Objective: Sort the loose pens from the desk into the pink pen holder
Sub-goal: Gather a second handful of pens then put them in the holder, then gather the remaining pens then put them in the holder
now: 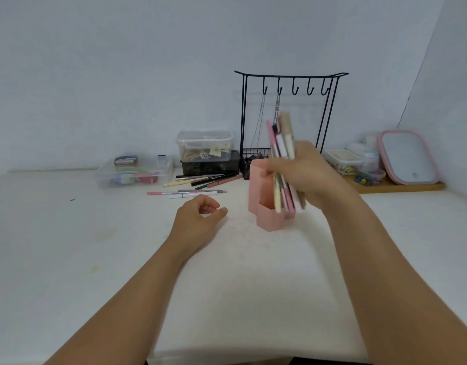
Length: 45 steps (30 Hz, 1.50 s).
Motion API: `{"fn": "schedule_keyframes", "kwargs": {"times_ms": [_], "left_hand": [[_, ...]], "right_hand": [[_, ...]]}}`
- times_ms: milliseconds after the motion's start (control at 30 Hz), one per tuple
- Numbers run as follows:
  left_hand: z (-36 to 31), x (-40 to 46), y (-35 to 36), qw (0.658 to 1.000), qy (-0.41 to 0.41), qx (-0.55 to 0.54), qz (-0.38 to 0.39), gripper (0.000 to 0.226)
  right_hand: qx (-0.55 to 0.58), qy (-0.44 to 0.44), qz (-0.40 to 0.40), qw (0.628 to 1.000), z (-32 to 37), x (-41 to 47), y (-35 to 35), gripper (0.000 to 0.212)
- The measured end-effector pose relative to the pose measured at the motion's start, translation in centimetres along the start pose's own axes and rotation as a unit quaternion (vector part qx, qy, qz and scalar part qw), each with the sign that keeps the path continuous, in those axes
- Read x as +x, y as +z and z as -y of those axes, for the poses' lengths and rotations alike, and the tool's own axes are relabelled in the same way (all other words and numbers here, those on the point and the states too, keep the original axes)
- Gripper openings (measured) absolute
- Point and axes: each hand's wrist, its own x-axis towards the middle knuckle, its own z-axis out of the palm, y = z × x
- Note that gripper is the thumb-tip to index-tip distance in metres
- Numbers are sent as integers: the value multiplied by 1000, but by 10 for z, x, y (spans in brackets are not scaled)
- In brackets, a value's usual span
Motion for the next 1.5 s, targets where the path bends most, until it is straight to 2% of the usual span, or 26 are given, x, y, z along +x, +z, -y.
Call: {"fn": "schedule_keyframes", "kwargs": {"times_ms": [100,167,300,467,567,767,1200,1333,1500], "left_hand": [[-1,0,0,1000,-3,-3,-1,16],[-2,0,0,1000,-5,-6,-4,15],[-2,-1,-1,1000,-10,-21,-6,14],[-2,-1,-1,1000,-12,-23,-4,14],[-2,-1,-1,1000,-7,-23,-6,13],[-4,-1,-1,1000,-16,-20,-6,13],[-6,-2,-2,999,-28,-29,-8,13],[-6,-3,-3,999,-27,-32,-9,12],[-6,-3,-3,999,-20,-25,-9,11]], "right_hand": [[161,-45,7,986,21,17,3,4],[177,-65,-30,982,31,39,9,6],[112,-70,-89,987,29,77,20,9],[96,-48,-128,986,7,99,19,17],[101,-47,-124,986,1,100,18,15],[46,-121,-109,986,17,106,28,13],[-47,-16,-81,995,-8,111,41,8],[-104,-52,-100,988,-15,106,46,3],[-125,-67,-92,986,-23,102,47,24]]}}
